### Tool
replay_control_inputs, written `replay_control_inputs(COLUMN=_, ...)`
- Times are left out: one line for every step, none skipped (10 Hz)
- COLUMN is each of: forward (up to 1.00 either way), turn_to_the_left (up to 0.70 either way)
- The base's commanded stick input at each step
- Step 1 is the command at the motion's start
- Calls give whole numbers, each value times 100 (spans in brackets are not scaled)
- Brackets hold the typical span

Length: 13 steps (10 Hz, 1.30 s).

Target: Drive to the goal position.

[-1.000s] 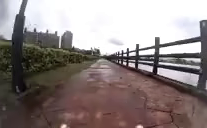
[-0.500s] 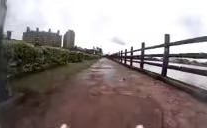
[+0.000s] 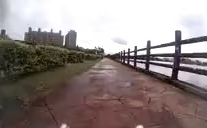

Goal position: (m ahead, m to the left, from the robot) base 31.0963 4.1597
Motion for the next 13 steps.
replay_control_inputs(forward=85, turn_to_the_left=0)
replay_control_inputs(forward=85, turn_to_the_left=1)
replay_control_inputs(forward=85, turn_to_the_left=1)
replay_control_inputs(forward=85, turn_to_the_left=1)
replay_control_inputs(forward=85, turn_to_the_left=1)
replay_control_inputs(forward=85, turn_to_the_left=1)
replay_control_inputs(forward=85, turn_to_the_left=1)
replay_control_inputs(forward=85, turn_to_the_left=1)
replay_control_inputs(forward=85, turn_to_the_left=1)
replay_control_inputs(forward=85, turn_to_the_left=1)
replay_control_inputs(forward=85, turn_to_the_left=1)
replay_control_inputs(forward=85, turn_to_the_left=1)
replay_control_inputs(forward=85, turn_to_the_left=-20)
